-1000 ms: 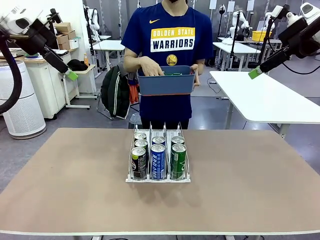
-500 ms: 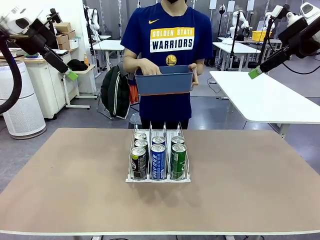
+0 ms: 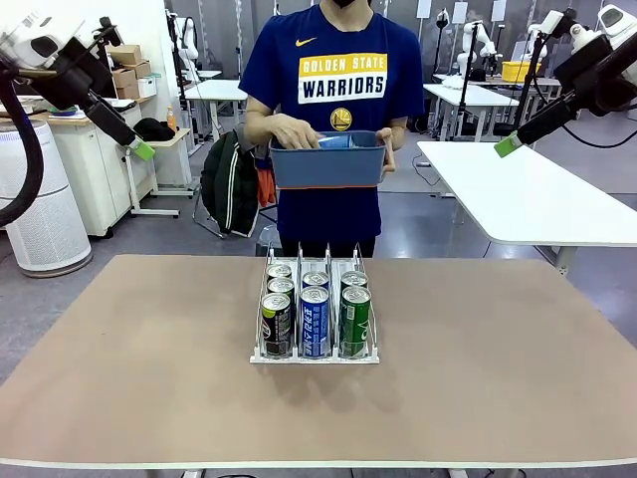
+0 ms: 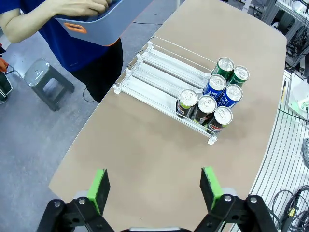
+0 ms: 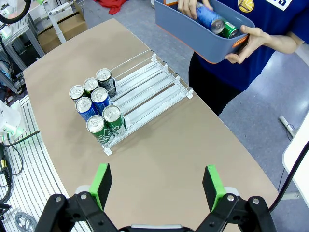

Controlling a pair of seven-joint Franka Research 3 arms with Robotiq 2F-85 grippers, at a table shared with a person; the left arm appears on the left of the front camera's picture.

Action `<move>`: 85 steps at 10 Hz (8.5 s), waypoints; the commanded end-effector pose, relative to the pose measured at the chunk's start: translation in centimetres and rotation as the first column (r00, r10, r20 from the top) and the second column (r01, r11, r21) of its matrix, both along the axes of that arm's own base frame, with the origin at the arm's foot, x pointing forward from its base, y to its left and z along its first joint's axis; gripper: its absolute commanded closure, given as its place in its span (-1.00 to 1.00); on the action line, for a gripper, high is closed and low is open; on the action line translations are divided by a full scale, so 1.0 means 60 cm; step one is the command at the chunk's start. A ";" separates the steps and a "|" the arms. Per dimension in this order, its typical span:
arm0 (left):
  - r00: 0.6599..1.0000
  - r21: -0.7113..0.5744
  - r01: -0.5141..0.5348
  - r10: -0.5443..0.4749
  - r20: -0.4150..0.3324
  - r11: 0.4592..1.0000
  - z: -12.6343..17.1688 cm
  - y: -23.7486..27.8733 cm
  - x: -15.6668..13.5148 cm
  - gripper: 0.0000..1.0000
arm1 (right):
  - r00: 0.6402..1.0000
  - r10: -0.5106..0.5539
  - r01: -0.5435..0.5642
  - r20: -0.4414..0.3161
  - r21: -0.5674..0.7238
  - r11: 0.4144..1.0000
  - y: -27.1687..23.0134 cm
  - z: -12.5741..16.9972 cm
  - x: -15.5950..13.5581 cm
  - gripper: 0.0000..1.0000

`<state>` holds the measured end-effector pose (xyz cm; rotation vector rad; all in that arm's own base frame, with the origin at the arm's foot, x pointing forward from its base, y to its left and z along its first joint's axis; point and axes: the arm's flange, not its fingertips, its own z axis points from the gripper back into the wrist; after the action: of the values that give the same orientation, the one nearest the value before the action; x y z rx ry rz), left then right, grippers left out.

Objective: Fill the beverage cans into the dispenser.
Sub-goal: Pick up the Ionic drink handed by the human, then place the picked Ionic drink in the line of the Automatic Can Dispenser with the same cans.

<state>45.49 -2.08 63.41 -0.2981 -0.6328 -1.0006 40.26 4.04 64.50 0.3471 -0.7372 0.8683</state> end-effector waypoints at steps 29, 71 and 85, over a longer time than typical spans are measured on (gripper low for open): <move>1.000 0.087 -0.027 0.027 0.000 0.996 0.030 -0.020 0.126 -1.00 | 1.000 0.000 0.000 -0.001 0.000 1.000 0.001 -0.003 -0.001 -1.00; 0.993 0.063 0.115 -0.113 -0.041 0.991 -0.063 -0.117 0.235 0.64 | 1.000 0.000 0.000 -0.001 0.000 1.000 0.001 -0.003 -0.001 -1.00; 0.993 0.083 0.112 -0.109 -0.046 0.990 -0.065 -0.115 0.235 -0.15 | 1.000 0.000 0.000 -0.001 0.000 1.000 0.001 -0.003 -0.001 -1.00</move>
<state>59.69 -9.14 59.20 -0.2939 -0.5414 -1.1238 40.25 4.05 64.50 0.3471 -0.7372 0.8686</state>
